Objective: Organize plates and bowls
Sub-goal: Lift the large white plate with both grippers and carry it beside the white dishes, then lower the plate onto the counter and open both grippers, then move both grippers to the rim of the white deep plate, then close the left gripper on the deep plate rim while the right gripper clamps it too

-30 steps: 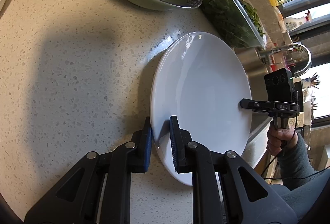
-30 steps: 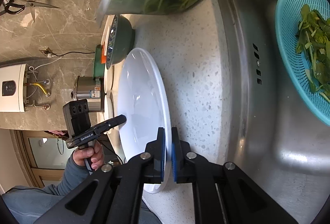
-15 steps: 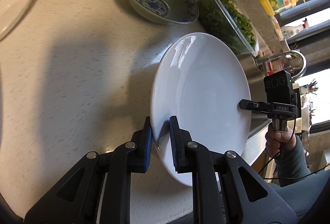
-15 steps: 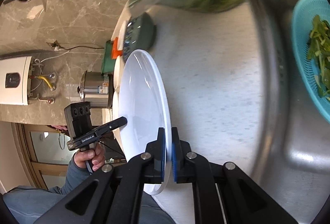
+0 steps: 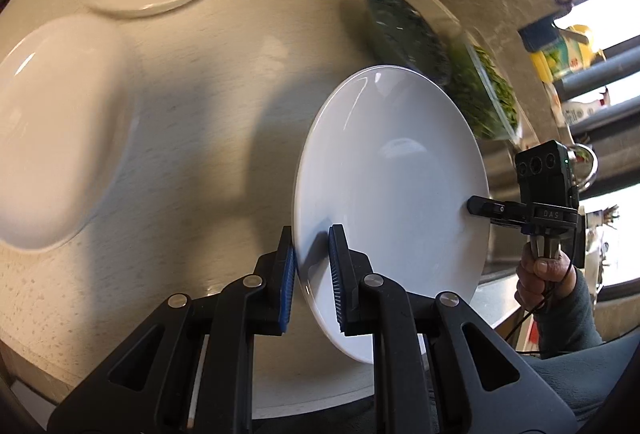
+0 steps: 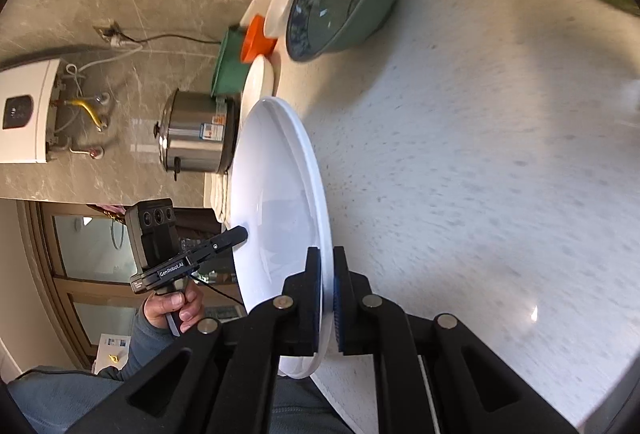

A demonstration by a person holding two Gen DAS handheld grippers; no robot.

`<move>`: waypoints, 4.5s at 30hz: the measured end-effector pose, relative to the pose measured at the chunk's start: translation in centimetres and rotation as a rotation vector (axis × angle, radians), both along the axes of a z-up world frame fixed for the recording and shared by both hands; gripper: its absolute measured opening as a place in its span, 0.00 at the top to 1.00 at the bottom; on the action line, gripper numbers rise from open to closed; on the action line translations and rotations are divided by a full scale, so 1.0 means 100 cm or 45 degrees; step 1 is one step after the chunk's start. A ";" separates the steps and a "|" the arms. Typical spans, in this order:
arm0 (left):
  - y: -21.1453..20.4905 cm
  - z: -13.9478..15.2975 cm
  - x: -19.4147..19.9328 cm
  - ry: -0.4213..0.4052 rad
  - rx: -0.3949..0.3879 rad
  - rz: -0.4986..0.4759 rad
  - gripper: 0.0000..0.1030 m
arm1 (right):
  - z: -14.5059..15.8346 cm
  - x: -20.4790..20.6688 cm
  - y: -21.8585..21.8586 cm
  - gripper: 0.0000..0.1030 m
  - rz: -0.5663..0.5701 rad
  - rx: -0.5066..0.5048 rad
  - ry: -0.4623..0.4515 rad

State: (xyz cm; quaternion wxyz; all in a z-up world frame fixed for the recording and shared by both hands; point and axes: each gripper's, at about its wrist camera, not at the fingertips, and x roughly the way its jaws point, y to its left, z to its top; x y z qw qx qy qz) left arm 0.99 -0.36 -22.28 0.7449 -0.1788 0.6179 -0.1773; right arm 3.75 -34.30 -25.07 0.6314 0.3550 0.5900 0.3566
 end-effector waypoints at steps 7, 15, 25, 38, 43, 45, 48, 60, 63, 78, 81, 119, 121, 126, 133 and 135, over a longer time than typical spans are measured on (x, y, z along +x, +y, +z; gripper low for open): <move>0.034 -0.017 -0.008 0.027 0.004 0.044 0.85 | -0.015 0.012 0.028 0.91 0.030 -0.029 0.035; 0.061 -0.029 -0.013 0.044 0.009 0.050 0.84 | -0.022 0.018 0.044 0.91 0.055 -0.057 0.055; 0.060 -0.034 -0.008 0.049 0.030 0.055 0.84 | -0.029 0.018 0.049 0.89 0.080 -0.097 0.069; 0.055 -0.031 -0.011 0.005 0.083 0.115 0.80 | -0.027 0.019 0.055 0.88 0.106 -0.147 0.025; 0.059 -0.026 -0.014 -0.025 0.119 0.148 0.52 | -0.024 0.019 0.056 0.87 0.099 -0.173 -0.004; 0.060 -0.024 -0.016 -0.039 0.135 0.160 0.37 | -0.023 0.019 0.057 0.84 0.098 -0.177 -0.015; 0.061 -0.018 -0.022 -0.049 0.127 0.181 0.37 | -0.018 0.017 0.058 0.69 0.090 -0.171 -0.037; 0.071 0.046 -0.093 -0.244 -0.003 0.343 0.27 | 0.024 0.010 0.031 0.15 0.004 -0.163 -0.208; 0.101 0.051 -0.106 -0.248 -0.051 0.474 0.13 | 0.043 0.013 0.026 0.08 -0.028 -0.080 -0.260; 0.256 0.037 -0.024 -0.385 -0.114 0.330 0.00 | 0.090 0.050 0.208 0.00 0.016 0.116 -0.265; 0.274 0.019 -0.001 -0.291 -0.092 0.256 0.00 | 0.075 0.059 0.238 0.00 0.042 -0.029 -0.225; 0.258 -0.040 0.049 -0.054 0.073 0.168 0.02 | 0.027 0.110 0.319 0.25 0.385 -0.311 -0.086; 0.258 -0.040 0.050 -0.059 0.086 0.172 0.03 | 0.026 0.109 0.321 0.30 0.402 -0.308 -0.078; 0.258 -0.040 0.052 -0.069 0.117 0.165 0.19 | 0.024 0.110 0.323 0.32 0.425 -0.359 -0.061; 0.258 -0.040 0.053 -0.076 0.135 0.147 0.38 | 0.022 0.108 0.326 0.39 0.473 -0.408 -0.044; 0.260 -0.040 0.054 -0.066 0.131 0.159 0.38 | 0.020 0.108 0.323 0.40 0.461 -0.447 -0.025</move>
